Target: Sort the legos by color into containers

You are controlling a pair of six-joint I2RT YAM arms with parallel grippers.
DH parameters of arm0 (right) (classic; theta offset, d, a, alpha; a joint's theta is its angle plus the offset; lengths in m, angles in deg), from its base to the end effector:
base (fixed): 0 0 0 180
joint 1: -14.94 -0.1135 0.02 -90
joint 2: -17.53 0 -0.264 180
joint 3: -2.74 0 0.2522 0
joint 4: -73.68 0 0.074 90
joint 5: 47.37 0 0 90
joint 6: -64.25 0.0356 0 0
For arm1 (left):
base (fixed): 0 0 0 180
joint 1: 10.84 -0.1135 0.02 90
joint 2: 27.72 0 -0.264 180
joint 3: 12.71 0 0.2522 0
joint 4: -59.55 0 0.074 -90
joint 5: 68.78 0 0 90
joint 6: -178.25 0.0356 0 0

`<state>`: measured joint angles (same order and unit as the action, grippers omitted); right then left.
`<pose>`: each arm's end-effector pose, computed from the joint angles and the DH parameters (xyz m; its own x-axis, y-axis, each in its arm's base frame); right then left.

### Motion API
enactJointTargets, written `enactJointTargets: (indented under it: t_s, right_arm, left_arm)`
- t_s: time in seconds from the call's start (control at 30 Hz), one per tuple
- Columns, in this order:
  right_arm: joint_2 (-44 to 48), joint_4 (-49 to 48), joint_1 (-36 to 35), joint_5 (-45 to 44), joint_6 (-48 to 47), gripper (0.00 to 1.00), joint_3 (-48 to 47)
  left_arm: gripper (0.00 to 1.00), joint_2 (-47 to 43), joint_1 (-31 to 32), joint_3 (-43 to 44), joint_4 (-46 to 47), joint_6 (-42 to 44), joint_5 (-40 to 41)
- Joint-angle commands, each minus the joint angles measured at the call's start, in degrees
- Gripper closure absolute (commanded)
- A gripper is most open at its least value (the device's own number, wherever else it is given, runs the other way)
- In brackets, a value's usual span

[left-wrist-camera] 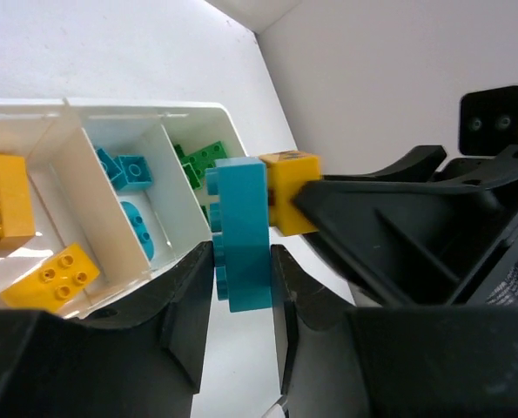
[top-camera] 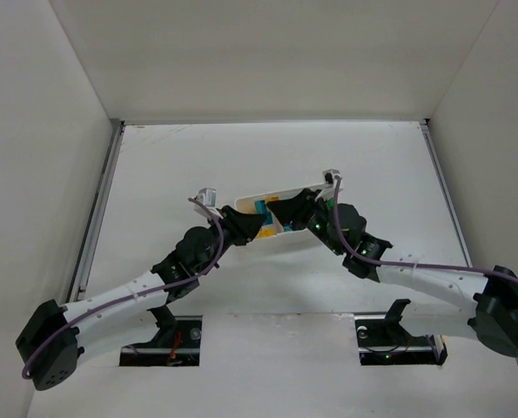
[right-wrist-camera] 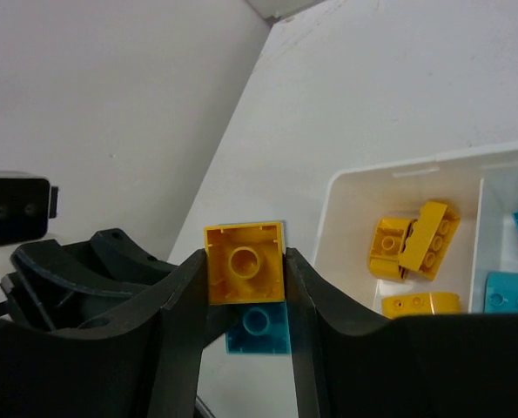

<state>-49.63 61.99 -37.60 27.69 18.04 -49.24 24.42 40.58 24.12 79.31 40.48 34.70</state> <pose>0.1710 0.2080 0.2842 -0.4492 0.5131 -0.7314 -0.4150 0.6051 0.6794 0.1371 -0.1586 0.2638 -0.4231 -0.6243 -0.6567 0.4494 0.4848 -0.7504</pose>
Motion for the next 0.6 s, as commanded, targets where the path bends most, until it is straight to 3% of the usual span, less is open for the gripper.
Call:
enactJointTargets:
  t_s: [0.0,0.23,0.57]
  right_arm:
    - [3.9,-2.7,3.5,3.7,1.0,0.76,0.0]
    - [1.0,-3.0,5.8,3.4,0.3,0.76,1.5]
    - [-11.3,-1.5,4.6,2.3,-3.5,0.71,-4.9]
  left_arm:
    - [0.90,-3.8,-3.5,-0.7,-3.2,2.4,0.2]
    - [0.90,-7.0,-6.6,-1.2,-7.7,2.7,-0.8]
    - [0.89,-17.3,-10.5,1.3,-16.5,3.6,-1.3]
